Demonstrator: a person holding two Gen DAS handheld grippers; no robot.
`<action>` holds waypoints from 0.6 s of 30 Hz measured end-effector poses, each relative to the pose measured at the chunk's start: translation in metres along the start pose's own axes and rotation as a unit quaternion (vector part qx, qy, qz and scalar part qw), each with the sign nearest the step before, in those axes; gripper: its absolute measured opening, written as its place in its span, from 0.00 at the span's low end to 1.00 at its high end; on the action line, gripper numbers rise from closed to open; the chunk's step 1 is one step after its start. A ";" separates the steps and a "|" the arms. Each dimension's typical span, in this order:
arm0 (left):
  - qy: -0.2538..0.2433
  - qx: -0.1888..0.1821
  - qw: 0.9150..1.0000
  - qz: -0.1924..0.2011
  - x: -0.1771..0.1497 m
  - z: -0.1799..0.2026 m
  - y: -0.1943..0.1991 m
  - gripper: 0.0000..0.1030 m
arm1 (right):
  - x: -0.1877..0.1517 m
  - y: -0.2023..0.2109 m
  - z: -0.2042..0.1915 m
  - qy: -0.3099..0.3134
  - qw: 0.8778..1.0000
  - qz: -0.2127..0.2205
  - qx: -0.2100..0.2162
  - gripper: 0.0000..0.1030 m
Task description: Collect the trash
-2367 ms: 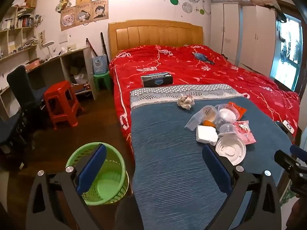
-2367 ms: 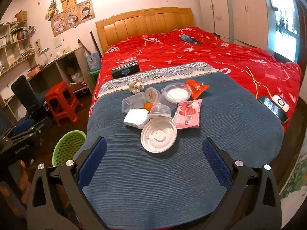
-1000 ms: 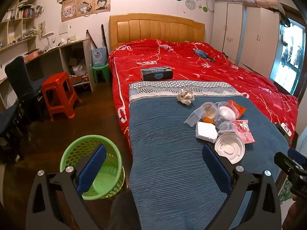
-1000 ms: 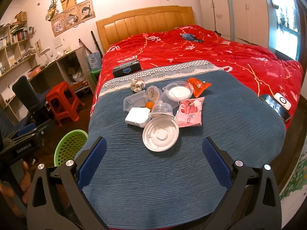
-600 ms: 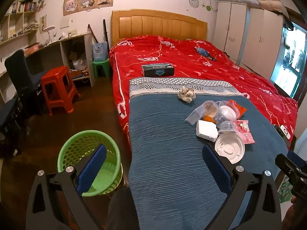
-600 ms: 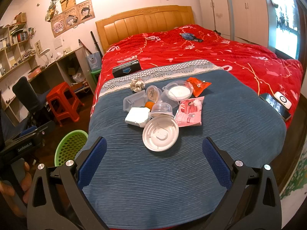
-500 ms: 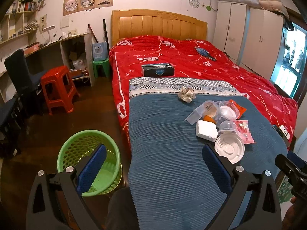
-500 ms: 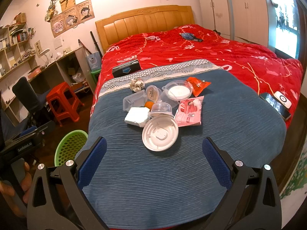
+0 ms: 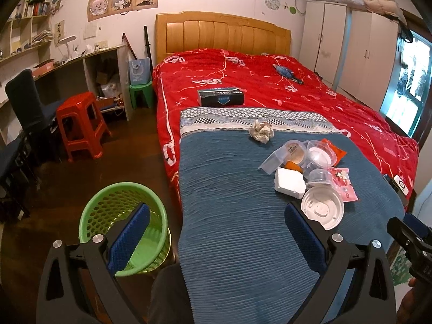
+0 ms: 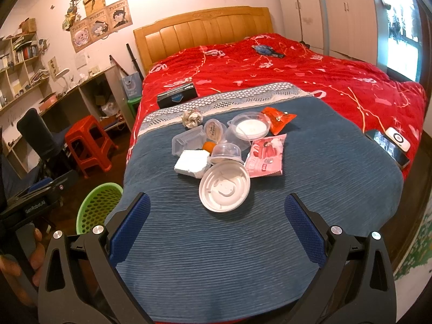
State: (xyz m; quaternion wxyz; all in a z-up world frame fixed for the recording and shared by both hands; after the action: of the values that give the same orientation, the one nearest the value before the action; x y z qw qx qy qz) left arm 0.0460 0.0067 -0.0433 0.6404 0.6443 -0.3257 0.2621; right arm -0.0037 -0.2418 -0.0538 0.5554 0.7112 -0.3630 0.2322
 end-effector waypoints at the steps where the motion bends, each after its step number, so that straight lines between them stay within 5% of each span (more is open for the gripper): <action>1: -0.001 0.000 1.000 -0.001 0.000 0.001 -0.001 0.94 | -0.001 0.000 0.000 0.000 1.000 -0.001 -0.001 0.95; 18: -0.004 -0.013 1.000 -0.009 0.012 0.009 -0.022 0.94 | 0.009 -0.014 0.008 0.000 1.000 -0.012 -0.012 0.95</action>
State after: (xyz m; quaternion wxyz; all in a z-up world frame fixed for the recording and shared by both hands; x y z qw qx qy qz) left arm 0.0702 -0.0042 -0.0490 0.6498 0.6399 -0.3260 0.2491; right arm 0.0125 -0.2500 -0.0576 0.5662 0.7089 -0.3574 0.2215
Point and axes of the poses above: each gripper's, at about its wrist camera, not at the fingertips, and y roughly against the way its jaws point, z to its right, x to its top, the point moved 4 cm from there along -y, roughly the way its jaws point, and after that the axes turned 8 degrees about -y, right-handed, at the moved point
